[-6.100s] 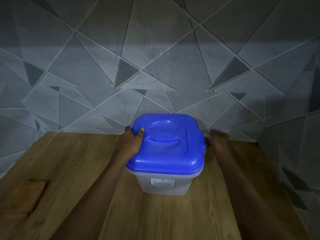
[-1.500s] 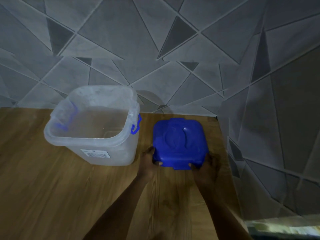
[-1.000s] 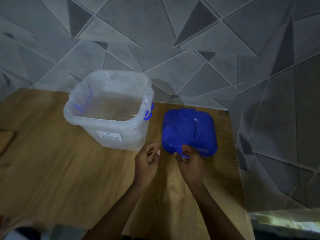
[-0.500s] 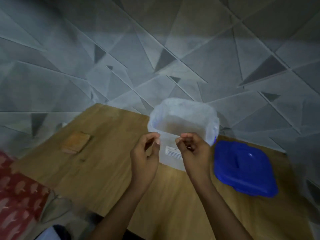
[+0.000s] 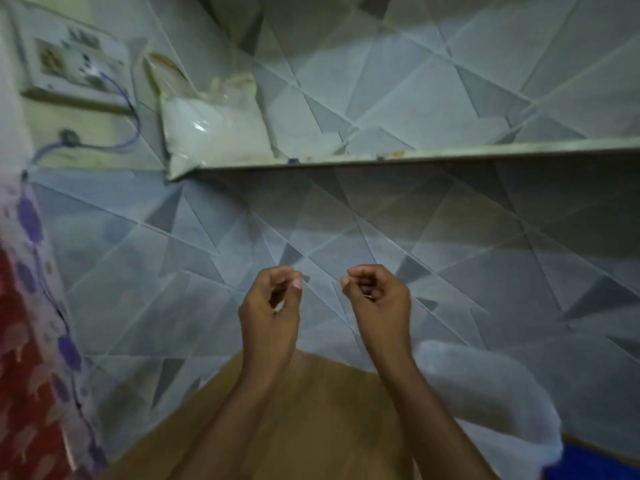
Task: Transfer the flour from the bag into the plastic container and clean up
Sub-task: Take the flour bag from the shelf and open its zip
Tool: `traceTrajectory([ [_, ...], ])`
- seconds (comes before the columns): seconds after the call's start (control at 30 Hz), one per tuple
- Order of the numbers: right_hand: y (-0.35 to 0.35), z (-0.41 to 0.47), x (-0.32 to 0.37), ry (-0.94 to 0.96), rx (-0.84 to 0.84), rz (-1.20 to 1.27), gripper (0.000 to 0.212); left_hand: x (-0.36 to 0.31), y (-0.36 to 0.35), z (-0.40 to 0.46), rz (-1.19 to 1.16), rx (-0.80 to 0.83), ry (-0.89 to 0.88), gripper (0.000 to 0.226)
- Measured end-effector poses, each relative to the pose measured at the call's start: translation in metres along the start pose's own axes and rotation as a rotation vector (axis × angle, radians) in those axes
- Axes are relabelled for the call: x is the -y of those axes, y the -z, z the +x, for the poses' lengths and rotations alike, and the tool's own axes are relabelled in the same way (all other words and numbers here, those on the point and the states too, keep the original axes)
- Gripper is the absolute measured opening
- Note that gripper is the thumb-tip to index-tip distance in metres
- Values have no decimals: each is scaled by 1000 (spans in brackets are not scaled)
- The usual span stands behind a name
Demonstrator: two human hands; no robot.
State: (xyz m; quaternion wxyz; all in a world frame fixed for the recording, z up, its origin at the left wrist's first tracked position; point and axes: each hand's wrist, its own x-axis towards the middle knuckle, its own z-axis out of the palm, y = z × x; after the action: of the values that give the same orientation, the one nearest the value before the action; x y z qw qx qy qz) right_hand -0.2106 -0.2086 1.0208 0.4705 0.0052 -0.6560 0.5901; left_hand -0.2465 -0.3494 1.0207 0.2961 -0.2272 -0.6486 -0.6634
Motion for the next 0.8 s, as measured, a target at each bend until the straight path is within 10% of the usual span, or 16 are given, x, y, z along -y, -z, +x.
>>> traceTrajectory([
  [0.8,-221,215,26,271,224,70,7,29,54,295,277,-204,-227,18],
])
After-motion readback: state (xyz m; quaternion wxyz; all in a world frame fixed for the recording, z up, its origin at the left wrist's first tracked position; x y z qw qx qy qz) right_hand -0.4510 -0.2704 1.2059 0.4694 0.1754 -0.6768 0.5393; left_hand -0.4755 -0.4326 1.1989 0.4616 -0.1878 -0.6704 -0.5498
